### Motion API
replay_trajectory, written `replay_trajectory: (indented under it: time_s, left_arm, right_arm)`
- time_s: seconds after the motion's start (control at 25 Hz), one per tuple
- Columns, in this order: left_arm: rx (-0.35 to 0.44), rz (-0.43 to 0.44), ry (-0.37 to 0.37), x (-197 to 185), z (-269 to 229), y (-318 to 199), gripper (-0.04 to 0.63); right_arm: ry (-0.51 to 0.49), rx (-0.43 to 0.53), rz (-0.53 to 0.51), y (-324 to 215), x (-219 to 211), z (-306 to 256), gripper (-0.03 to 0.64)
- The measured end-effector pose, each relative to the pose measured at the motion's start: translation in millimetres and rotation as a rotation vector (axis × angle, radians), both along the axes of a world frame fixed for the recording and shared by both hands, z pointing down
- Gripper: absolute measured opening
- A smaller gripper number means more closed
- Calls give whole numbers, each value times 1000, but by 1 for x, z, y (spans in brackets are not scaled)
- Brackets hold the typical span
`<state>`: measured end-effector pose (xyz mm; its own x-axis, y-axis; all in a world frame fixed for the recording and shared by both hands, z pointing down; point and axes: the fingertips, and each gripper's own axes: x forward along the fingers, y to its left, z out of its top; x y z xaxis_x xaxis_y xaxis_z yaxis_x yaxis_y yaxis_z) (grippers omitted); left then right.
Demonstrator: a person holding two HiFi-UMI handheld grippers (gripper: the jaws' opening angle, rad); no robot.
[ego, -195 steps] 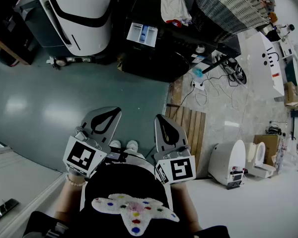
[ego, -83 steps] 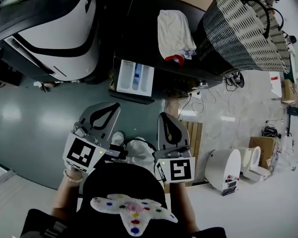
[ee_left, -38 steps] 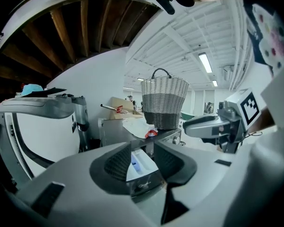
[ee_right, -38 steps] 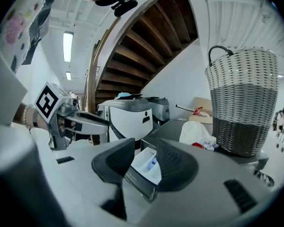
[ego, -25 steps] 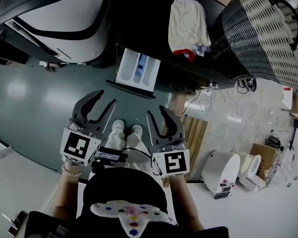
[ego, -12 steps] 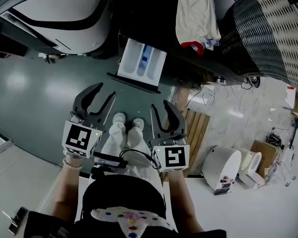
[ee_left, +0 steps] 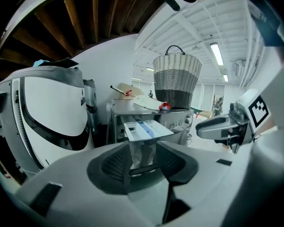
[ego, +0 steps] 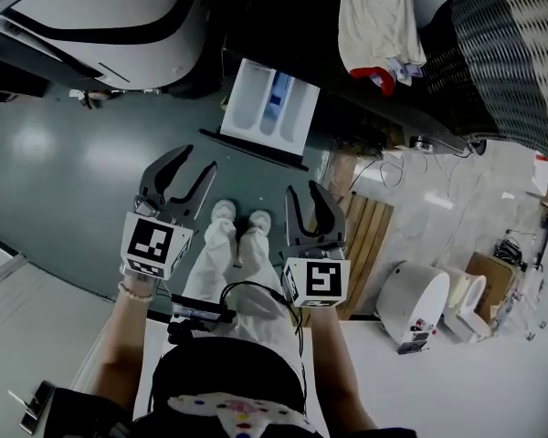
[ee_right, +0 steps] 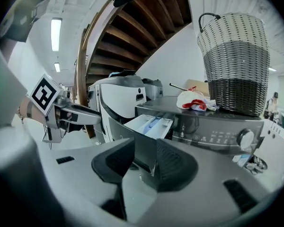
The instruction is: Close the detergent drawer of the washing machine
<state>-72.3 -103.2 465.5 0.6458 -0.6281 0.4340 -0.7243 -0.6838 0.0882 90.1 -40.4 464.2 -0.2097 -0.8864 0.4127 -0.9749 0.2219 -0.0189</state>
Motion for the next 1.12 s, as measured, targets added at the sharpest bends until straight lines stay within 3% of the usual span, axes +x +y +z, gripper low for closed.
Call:
replay_trajectory:
  time_s: [0.56,1.12]
  left_arm:
    - [-9,-12,-37,2,53,-23,179]
    - [-18,-39,-22,4,68,-31,167]
  right_arm:
    - [-9,-88,85,-10,9,66,129]
    - [-26,-83,106,-16,3,76,143]
